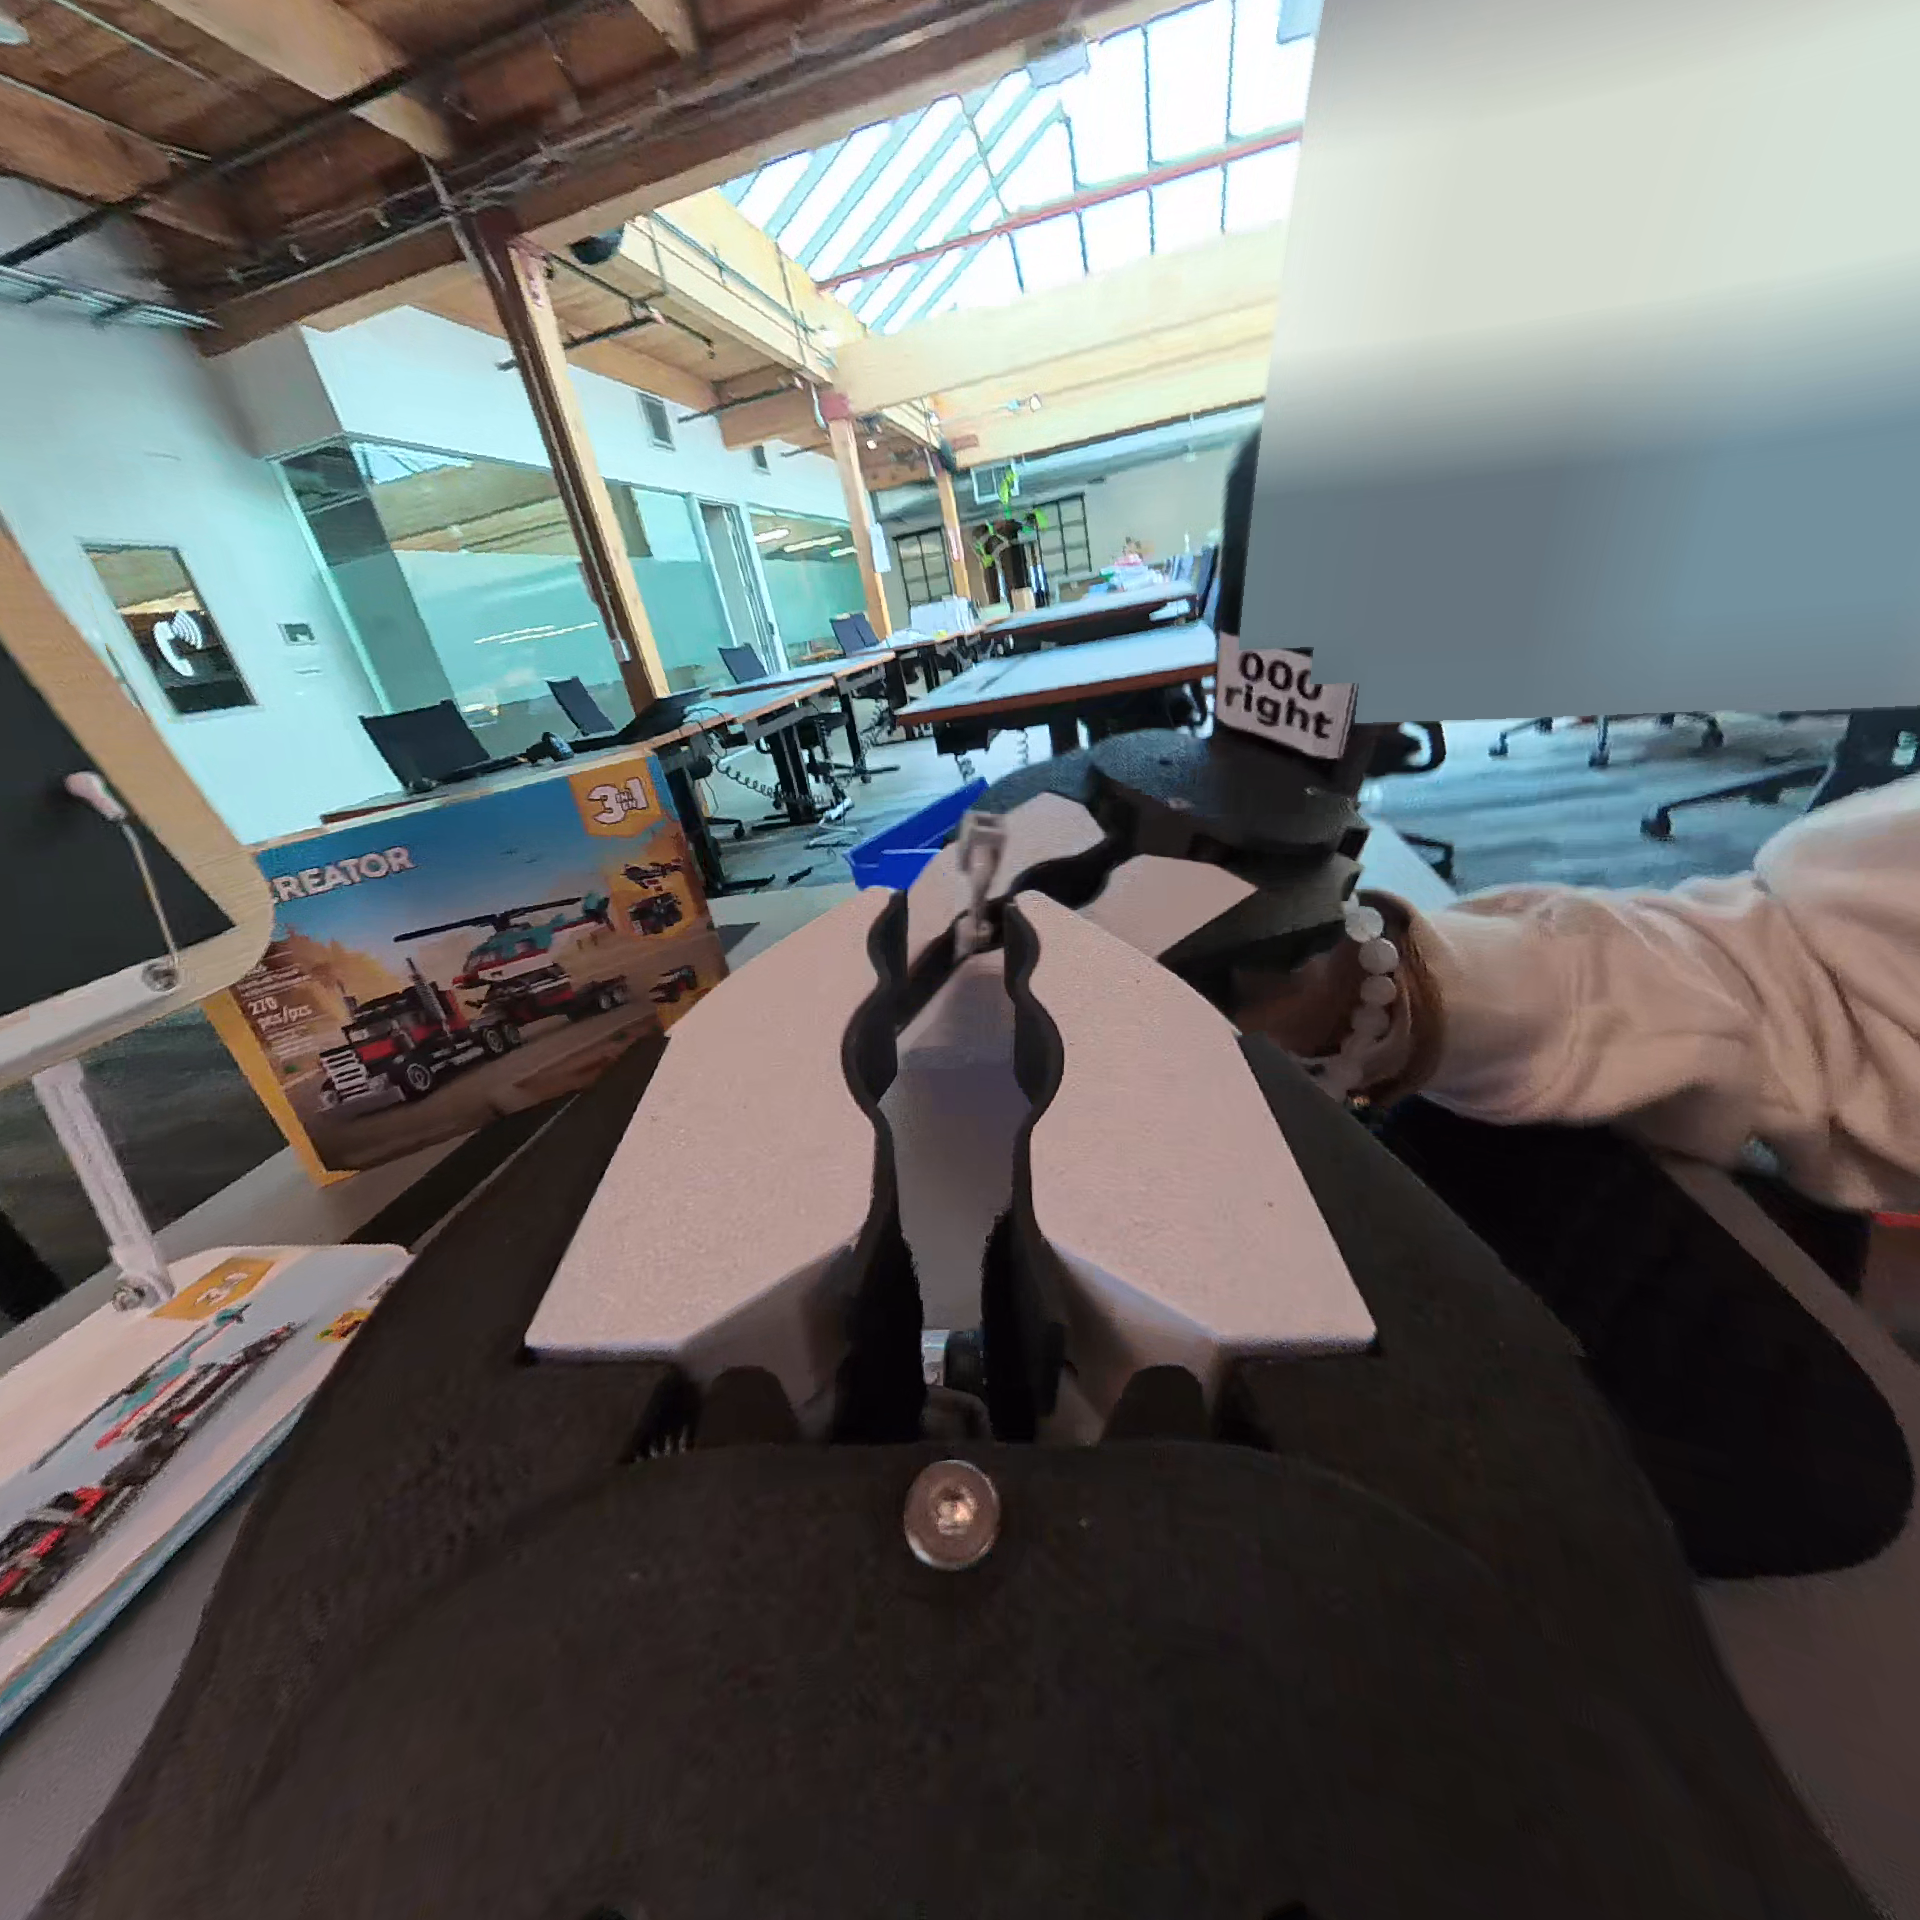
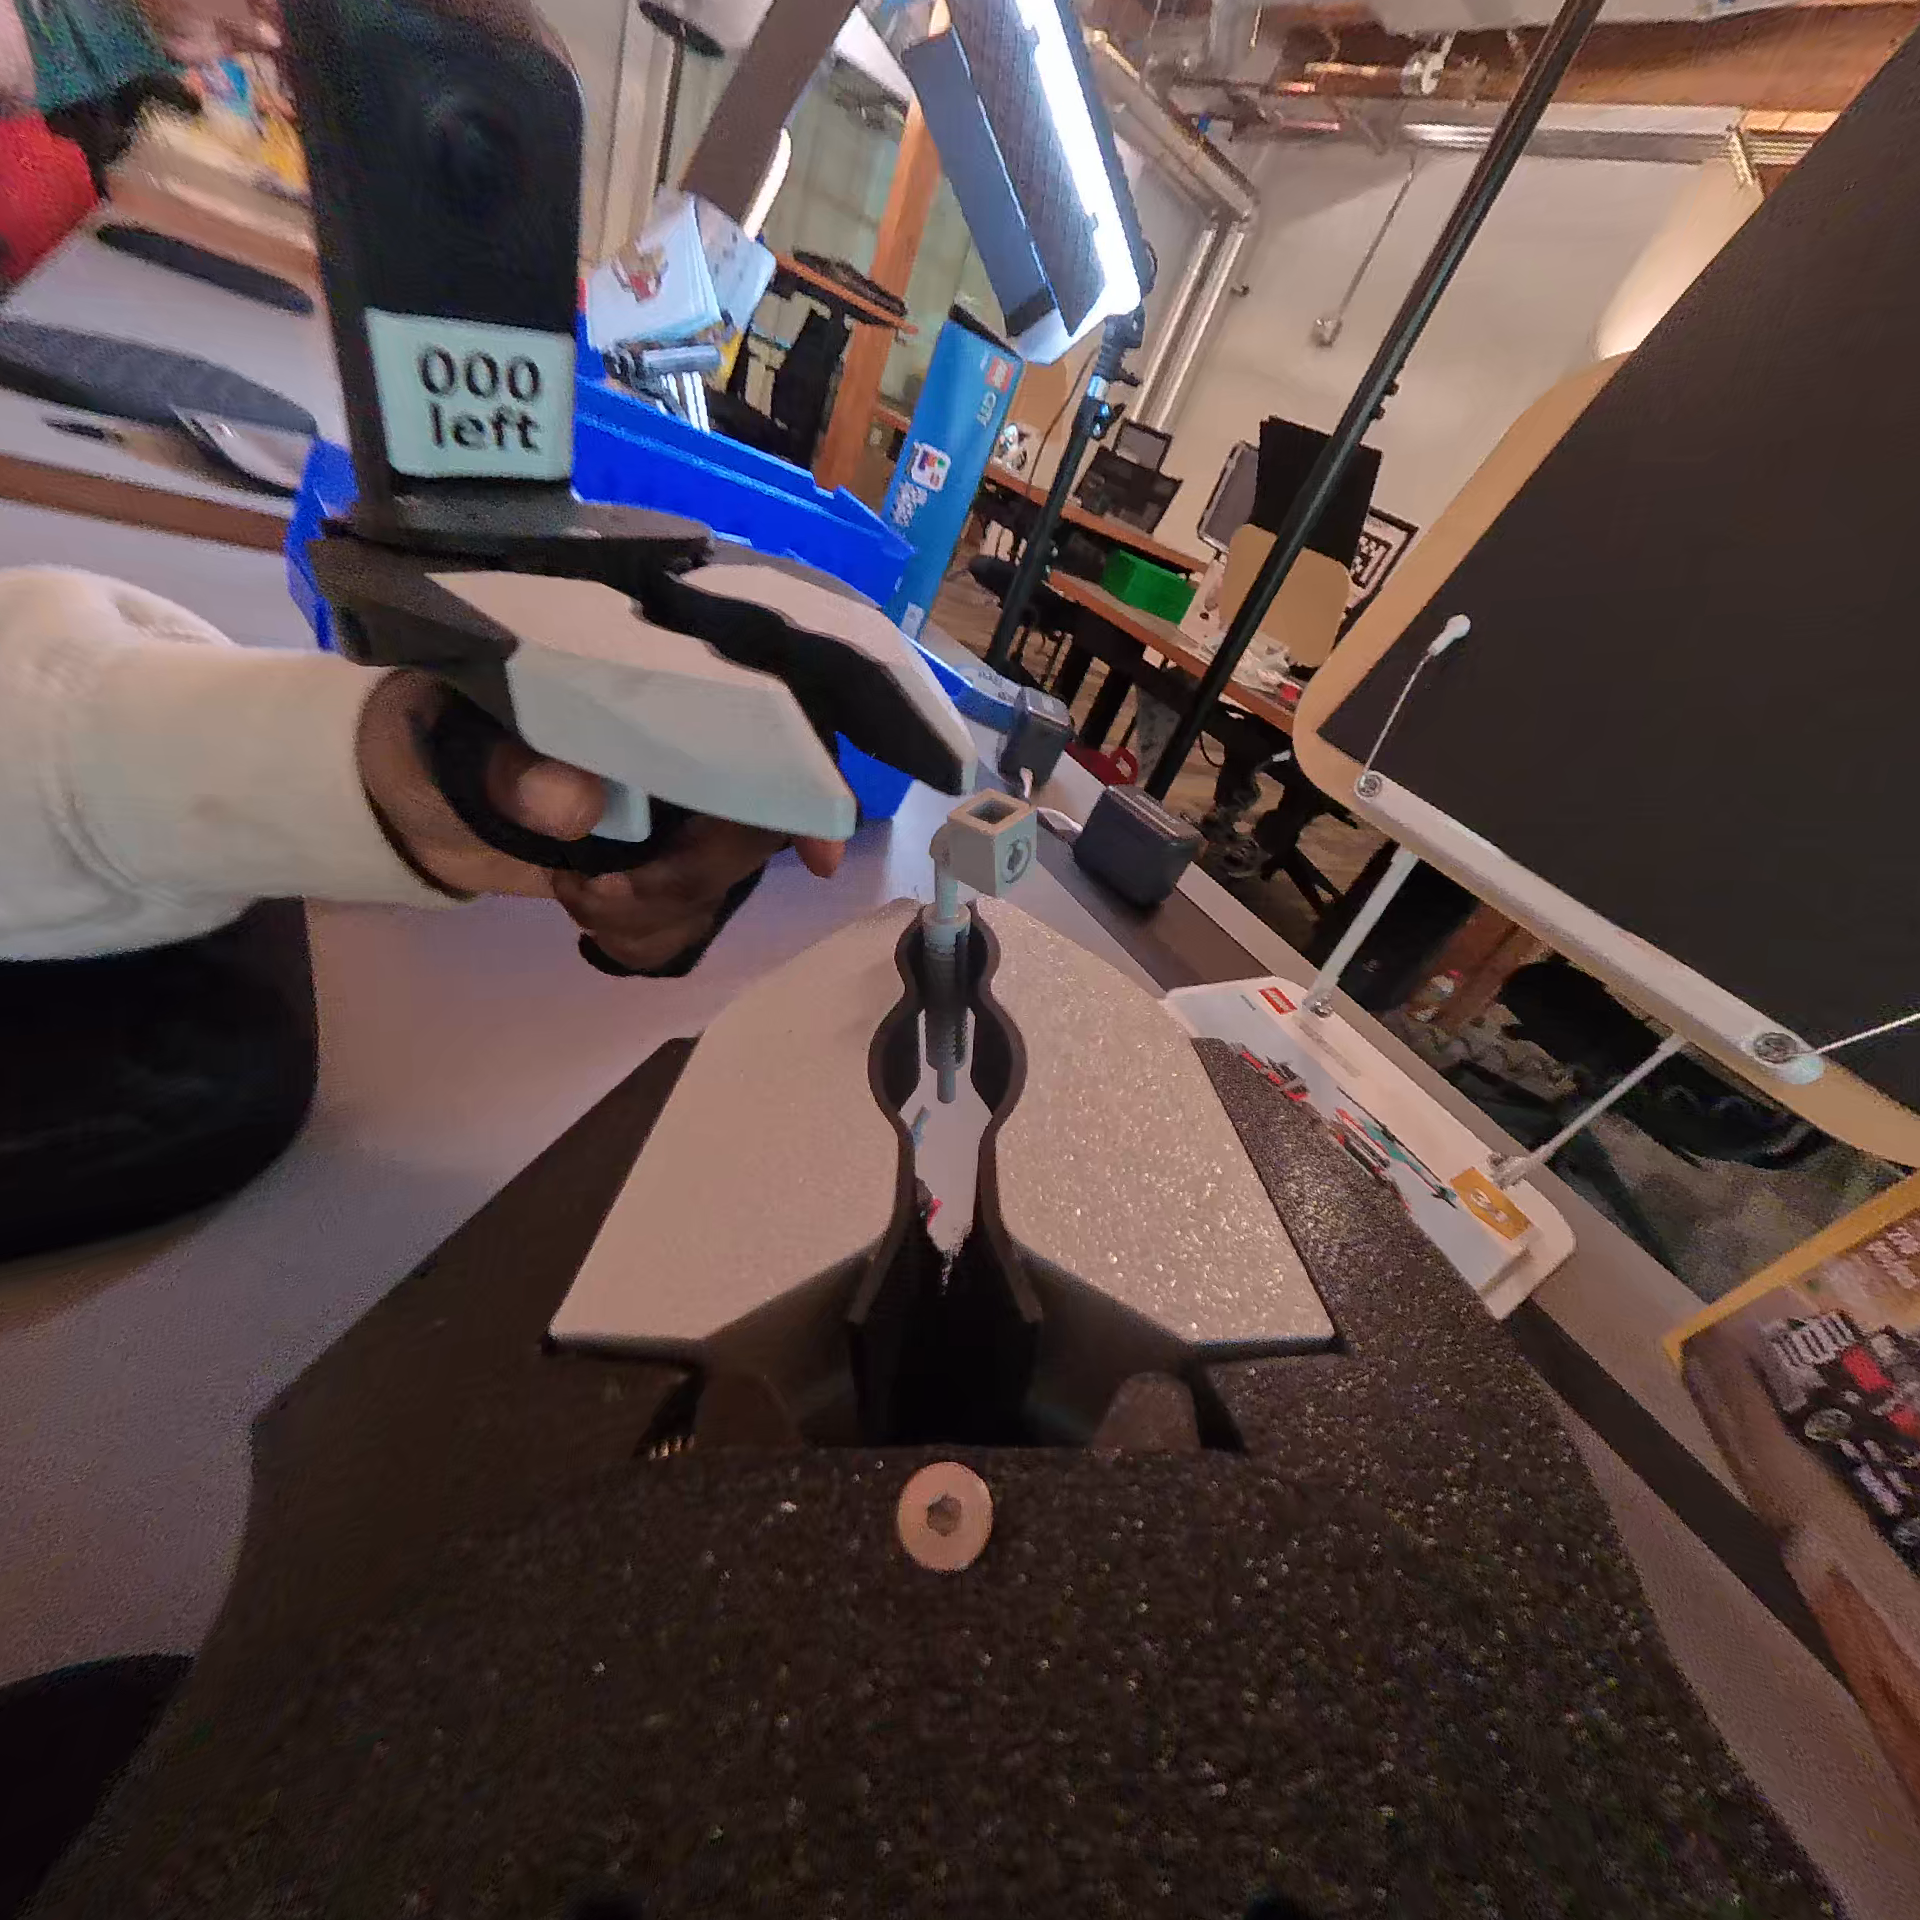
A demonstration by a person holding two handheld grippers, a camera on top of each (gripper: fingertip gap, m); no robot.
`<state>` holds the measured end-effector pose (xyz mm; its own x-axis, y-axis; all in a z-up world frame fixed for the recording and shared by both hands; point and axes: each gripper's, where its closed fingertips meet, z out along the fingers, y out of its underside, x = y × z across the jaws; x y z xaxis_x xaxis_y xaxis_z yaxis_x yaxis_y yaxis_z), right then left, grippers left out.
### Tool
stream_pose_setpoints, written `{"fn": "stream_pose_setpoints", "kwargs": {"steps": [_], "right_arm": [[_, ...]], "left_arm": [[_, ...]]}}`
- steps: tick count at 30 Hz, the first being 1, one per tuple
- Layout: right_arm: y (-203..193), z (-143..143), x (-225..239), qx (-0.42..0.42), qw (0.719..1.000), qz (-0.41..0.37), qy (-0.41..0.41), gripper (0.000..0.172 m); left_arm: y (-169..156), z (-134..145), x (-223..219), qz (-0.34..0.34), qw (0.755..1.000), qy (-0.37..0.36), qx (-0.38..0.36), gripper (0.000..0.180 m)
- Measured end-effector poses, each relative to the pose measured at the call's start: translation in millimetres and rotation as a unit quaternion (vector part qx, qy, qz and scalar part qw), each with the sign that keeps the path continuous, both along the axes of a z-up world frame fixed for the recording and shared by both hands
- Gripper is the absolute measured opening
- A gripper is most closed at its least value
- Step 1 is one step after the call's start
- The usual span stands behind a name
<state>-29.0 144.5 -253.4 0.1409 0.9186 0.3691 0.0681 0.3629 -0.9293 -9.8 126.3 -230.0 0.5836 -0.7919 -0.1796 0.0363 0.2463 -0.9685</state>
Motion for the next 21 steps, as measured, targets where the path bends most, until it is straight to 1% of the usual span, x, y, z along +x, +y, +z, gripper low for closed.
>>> {"fn": "stream_pose_setpoints", "kwargs": {"steps": [3, 6, 7, 9, 11, 12, 13, 14, 17, 20, 21], "right_arm": [[-2.5, -2.9, -1.8, 0.004, 1.000, 0.006, -0.005, 0.004], [-1.8, -7.2, -3.2, 0.015, 1.000, 0.002, -0.013, 0.004], [-2.1, -8.7, -3.5, 0.027, 0.999, 0.001, -0.017, 0.004], [-3.5, -10.7, -4.8, 0.040, 0.999, 0.000, -0.022, 0.004], [-5.5, -12.6, -6.2, 0.043, 0.999, 0.003, -0.026, 0.004], [-6.1, -13.4, -6.6, 0.044, 0.999, 0.003, -0.028, 0.004], [-6.8, -14.1, -7.0, 0.046, 0.999, 0.005, -0.029, 0.004], [-7.6, -14.2, -7.2, 0.046, 0.998, 0.008, -0.028, 0.004], [-14.5, -9.8, -3.5, 0.040, 0.998, 0.054, -0.012, 0.006], [-15.3, -2.3, 11.4, 0.009, 0.994, 0.111, 0.003, 0.023], [-12.7, 4.4, 17.4, -0.002, 0.993, 0.118, 0.025, 0.023]], "left_arm": [[-1.9, -9.7, 12.3, 0.008, 0.999, 0.051, 0.016, 0.012], [1.8, -15.0, 15.2, 0.035, 0.996, 0.081, 0.026, 0.006], [3.9, -16.2, 14.3, 0.045, 0.995, 0.086, 0.025, 0.006], [9.4, -17.4, 11.0, 0.066, 0.994, 0.084, 0.018, 0.014], [7.8, -19.4, 12.6, 0.056, 0.994, 0.086, 0.019, 0.014], [6.5, -20.4, 13.6, 0.051, 0.995, 0.089, 0.020, 0.012], [5.6, -21.7, 14.5, 0.046, 0.994, 0.096, 0.019, 0.004], [5.5, -22.3, 14.7, 0.047, 0.994, 0.100, 0.017, 0.004], [1.8, -19.1, 16.4, 0.034, 0.994, 0.100, 0.008, 0.003], [5.9, -16.1, 6.9, 0.049, 0.995, 0.092, -0.008, 0.003], [7.7, -18.5, 2.6, 0.053, 0.993, 0.100, -0.015, 0.003]]}}
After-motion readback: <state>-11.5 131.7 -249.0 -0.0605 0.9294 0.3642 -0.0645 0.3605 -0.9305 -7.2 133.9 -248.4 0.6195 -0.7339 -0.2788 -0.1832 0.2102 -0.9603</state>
